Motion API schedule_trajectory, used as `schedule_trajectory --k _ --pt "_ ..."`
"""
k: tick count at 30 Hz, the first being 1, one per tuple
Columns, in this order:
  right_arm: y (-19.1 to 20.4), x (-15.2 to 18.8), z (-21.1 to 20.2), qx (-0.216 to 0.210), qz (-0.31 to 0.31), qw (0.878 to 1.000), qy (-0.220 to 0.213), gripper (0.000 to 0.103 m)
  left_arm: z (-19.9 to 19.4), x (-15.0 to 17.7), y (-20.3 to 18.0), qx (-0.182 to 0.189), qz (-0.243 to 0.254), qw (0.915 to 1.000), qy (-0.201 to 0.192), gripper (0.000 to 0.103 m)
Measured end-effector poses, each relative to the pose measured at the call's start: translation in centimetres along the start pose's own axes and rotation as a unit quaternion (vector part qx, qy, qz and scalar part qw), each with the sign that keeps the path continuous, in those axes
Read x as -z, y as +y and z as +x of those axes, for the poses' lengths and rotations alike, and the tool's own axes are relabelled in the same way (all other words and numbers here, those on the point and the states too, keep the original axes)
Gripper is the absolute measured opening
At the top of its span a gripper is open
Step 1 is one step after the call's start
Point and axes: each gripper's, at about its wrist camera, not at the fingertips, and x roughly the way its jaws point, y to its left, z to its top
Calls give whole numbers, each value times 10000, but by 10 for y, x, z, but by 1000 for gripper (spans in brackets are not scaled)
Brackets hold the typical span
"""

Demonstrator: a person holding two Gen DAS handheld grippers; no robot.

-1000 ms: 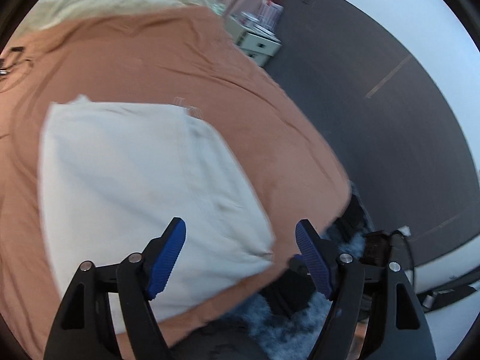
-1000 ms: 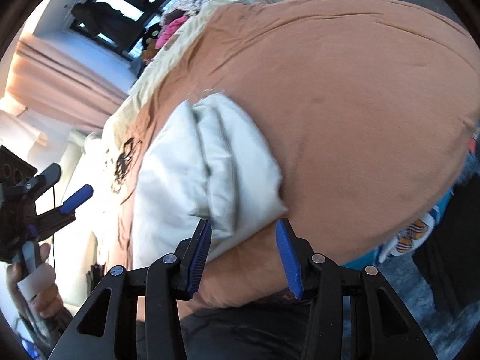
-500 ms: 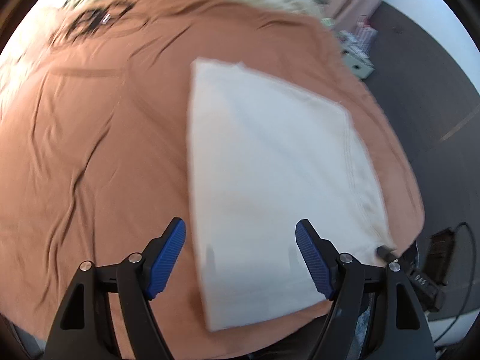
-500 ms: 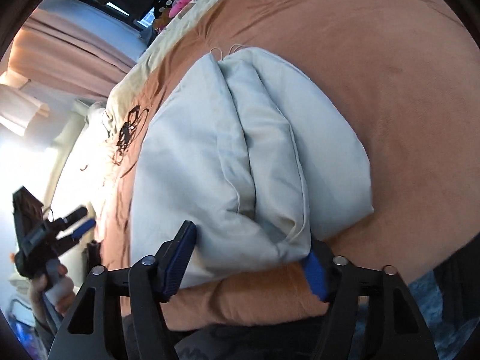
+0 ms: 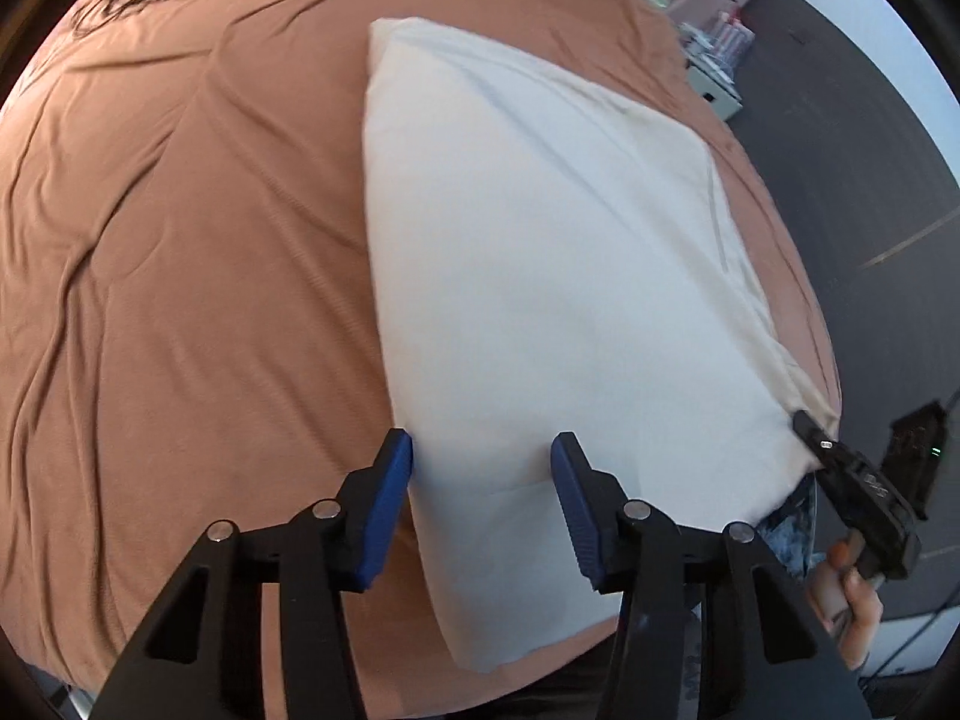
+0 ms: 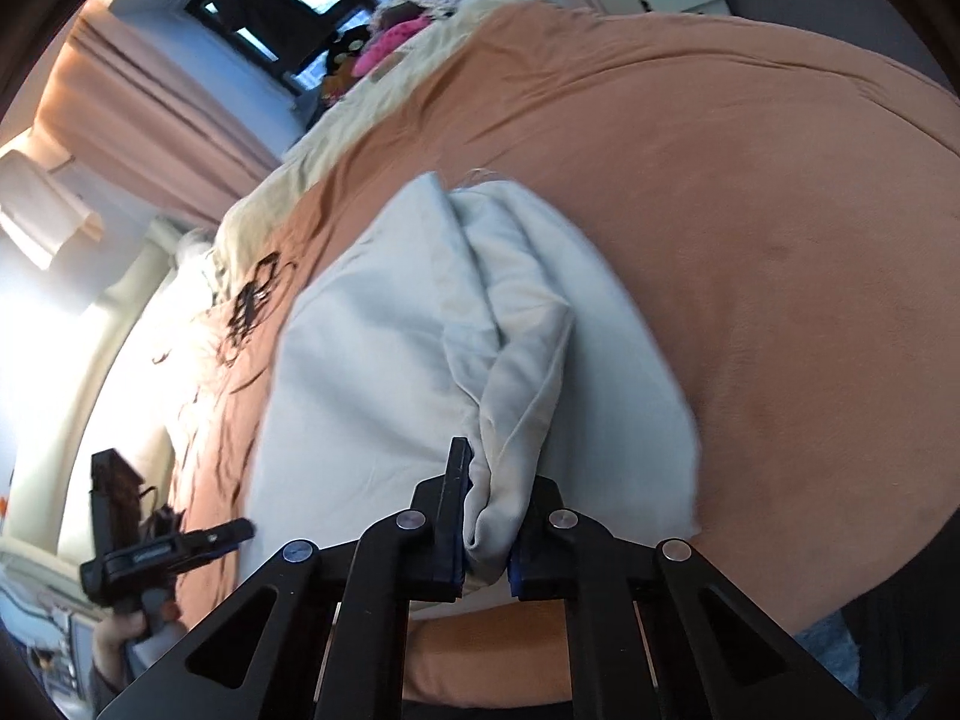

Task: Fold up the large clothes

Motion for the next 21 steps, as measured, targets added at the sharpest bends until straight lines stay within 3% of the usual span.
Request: schedule_trajectory --k 3,6,9,11,14,16,18,21 --pt "-17 3 3 184 218 9996 -17 9 0 -2 -5 226 35 9997 -2 45" --pt "-34 10 8 146 451 9988 130 10 5 -3 -6 -72 130 9999 -10 45" --pt "-35 11 12 79 454 9986 268 13 13 -3 2 -80 20 10000 54 46" --pt "-36 6 11 25 487 9983 327 21 16 -4 4 -53 -35 10000 62 46" --pt "-38 -5 5 72 454 9986 270 44 15 0 9 32 -113 9999 85 46" --pt "-36 -11 5 226 294 9991 217 79 13 6 11 85 -163 9998 98 46" --pt "-36 -16 8 559 174 9981 174 84 12 11 12 132 -182 9997 97 46" --pt "-45 -18 27 461 236 9976 465 83 17 15 8 124 -122 9998 68 46"
